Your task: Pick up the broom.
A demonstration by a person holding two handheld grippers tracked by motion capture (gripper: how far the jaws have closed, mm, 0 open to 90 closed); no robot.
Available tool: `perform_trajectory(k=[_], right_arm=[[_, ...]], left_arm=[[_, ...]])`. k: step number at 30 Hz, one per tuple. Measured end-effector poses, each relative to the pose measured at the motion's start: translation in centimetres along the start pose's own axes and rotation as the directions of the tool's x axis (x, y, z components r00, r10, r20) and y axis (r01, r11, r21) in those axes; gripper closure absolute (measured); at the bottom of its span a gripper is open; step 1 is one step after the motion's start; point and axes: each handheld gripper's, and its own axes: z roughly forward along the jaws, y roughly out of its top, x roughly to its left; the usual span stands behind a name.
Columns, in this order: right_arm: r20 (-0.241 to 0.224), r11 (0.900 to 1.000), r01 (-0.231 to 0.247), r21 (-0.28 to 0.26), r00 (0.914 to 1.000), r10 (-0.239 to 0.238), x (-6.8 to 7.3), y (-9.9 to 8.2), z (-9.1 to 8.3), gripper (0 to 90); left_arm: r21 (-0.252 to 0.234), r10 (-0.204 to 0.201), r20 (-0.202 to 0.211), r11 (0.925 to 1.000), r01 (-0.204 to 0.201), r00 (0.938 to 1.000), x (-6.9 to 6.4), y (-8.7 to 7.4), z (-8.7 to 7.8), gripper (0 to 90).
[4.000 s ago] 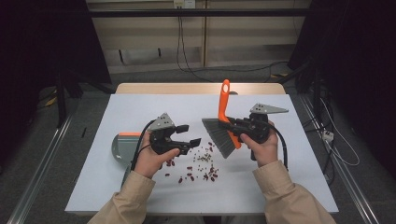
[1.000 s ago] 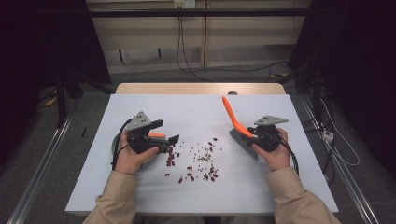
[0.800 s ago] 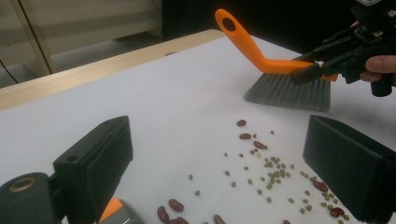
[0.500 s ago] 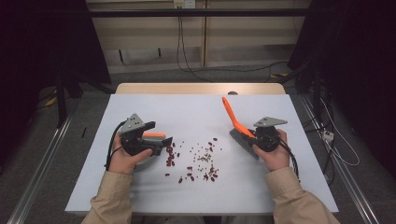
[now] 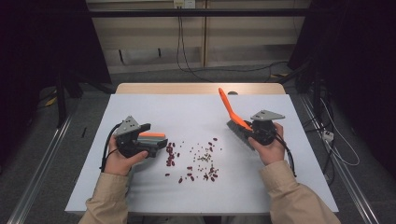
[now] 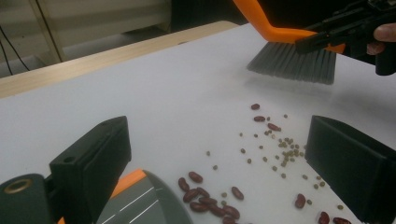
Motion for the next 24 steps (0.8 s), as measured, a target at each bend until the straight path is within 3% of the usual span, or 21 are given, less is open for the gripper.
perform_trajectory(k=[7, 10, 13, 19, 22, 24], right_arm=[[-0.023, 0.9955, 0.094, -0.013, 0.9953, -0.094, 0.4, 0.6, 3.6, 71.6], [-0.027, 0.9886, 0.15, -0.008, 0.9882, -0.151, 0.9, 0.9, 4.8, 71.6], [-0.062, 0.9802, 0.197, -0.015, 0.9783, -0.198, 1.6, 1.0, 5.6, 71.6], [-0.095, 0.9636, 0.267, -0.011, 0.959, -0.267, 2.9, 0.8, 5.4, 71.7], [-0.141, 0.9641, 0.264, -0.025, 0.9539, -0.265, 3.4, 0.6, 5.0, 71.7], [-0.157, 0.9584, 0.284, -0.027, 0.9457, -0.285, 4.0, 0.5, 4.7, 71.7]], left_arm=[[-0.015, -0.022, -0.011, 0.9996, 0.022, 0.9997, 0.7, -0.4, -0.7, 6.6], [-0.02, -0.026, -0.014, 0.9995, 0.026, 0.9996, 0.9, -0.6, -1.0, 6.3], [-0.021, -0.031, -0.016, 0.9993, 0.03, 0.9994, 1.1, -0.7, -1.2, 6.3], [-0.015, -0.027, -0.012, 0.9995, 0.027, 0.9996, 1.3, -1.0, -1.3, 5.5], [-0.019, -0.026, -0.013, 0.9995, 0.026, 0.9996, 1.3, -1.0, -1.5, 5.5], [-0.021, -0.028, -0.017, 0.9994, 0.027, 0.9995, 1.4, -1.1, -1.6, 5.4]])
